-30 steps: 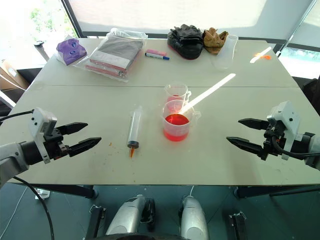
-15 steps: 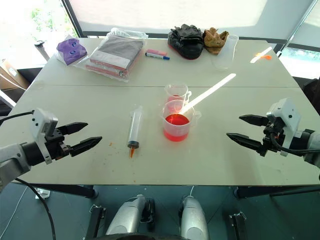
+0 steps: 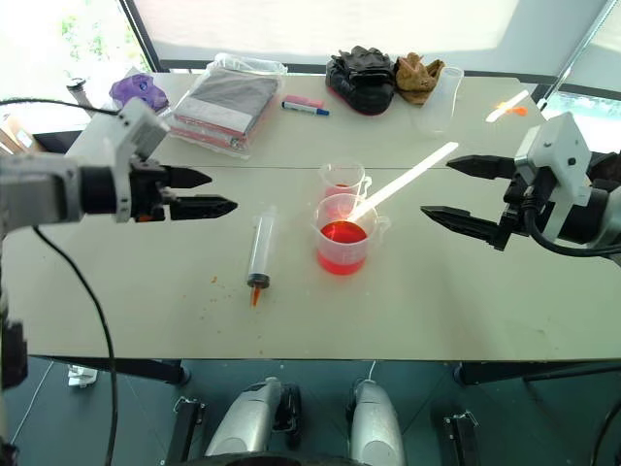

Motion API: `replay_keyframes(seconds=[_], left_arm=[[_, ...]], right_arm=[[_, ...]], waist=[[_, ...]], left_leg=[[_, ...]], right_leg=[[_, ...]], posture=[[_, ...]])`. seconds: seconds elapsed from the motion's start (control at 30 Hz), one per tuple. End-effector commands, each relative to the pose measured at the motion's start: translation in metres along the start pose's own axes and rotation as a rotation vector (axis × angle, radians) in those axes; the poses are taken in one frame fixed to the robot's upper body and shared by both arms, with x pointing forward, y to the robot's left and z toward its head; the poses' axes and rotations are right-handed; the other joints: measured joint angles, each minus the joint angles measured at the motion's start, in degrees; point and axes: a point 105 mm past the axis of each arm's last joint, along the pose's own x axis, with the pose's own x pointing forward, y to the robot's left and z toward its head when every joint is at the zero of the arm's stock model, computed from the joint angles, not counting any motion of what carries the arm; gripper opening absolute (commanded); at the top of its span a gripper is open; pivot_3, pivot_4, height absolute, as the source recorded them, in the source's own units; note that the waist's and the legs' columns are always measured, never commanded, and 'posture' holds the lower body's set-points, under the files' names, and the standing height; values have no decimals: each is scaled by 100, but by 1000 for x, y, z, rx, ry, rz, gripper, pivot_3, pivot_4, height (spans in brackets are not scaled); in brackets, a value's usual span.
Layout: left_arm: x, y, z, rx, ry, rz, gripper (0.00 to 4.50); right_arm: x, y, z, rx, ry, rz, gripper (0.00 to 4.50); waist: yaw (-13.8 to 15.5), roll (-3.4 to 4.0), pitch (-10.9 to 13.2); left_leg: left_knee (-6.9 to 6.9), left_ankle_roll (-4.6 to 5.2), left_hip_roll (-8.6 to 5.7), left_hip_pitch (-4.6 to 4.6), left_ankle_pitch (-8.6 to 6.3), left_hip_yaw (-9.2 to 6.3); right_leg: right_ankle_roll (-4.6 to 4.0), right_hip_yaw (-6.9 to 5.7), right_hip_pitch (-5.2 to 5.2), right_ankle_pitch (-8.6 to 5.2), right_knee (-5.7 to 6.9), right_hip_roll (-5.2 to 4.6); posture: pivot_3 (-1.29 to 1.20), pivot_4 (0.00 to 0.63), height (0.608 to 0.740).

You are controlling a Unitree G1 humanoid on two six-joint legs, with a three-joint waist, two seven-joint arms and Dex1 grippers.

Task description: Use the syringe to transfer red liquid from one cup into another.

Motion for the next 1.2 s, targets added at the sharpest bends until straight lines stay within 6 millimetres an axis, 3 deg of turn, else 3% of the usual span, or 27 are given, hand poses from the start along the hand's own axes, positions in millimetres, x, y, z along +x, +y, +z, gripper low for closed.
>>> replay_keyframes(seconds=[0.03, 0.2, 0.3, 0.67, 0.93, 1.07, 1.2], left_arm=[[22, 15, -3, -153, 195, 19, 4478], [51, 26, 0, -266, 335, 71, 4478], [71, 22, -7, -281, 437, 84, 4478], [97, 12, -37, -276, 624, 86, 4478], [128, -2, -42, -338, 631, 77, 4478], [137, 5, -54, -341, 645, 132, 4478], [141, 7, -57, -336, 639, 145, 3405]], right_arm=[[7, 8, 25, -93, -57, 28, 3935], [16, 17, 32, -127, -80, 49, 3935], [21, 26, 34, -144, -91, 65, 3935], [24, 34, 27, -123, -101, 13, 3935], [29, 35, 24, -102, -114, -21, 3935], [28, 34, 24, -95, -117, -39, 3935], [28, 33, 23, -93, -117, -50, 3935]], waist=[[6, -2, 1], [-10, -12, 7], [-10, -15, 9], [3, -21, 12], [-7, -23, 13], [8, -20, 9], [29, -18, 4]], left_leg=[[2, 1, -2, -2, 0, 0], [6, 11, -8, -5, -5, -2], [6, 14, -8, -11, -6, -2], [6, 12, -9, -17, -9, -6], [9, 18, -12, -17, -10, -6], [9, 25, -11, -8, -14, -7], [16, 55, -12, 0, -33, -11]], right_leg=[[4, 0, 0, -2, 0, -1], [14, 3, 2, -7, -4, -11], [20, 2, -4, -8, -1, -12], [-2, 4, -10, -19, -3, -37], [2, 2, -9, -16, 0, -43], [7, -4, -3, -13, 3, -40], [-7, -5, 9, -15, 0, -45]], posture=[[0, 150, 740], [0, 150, 740], [0, 150, 740], [0, 150, 740], [0, 150, 740], [0, 150, 740], [0, 150, 740]])
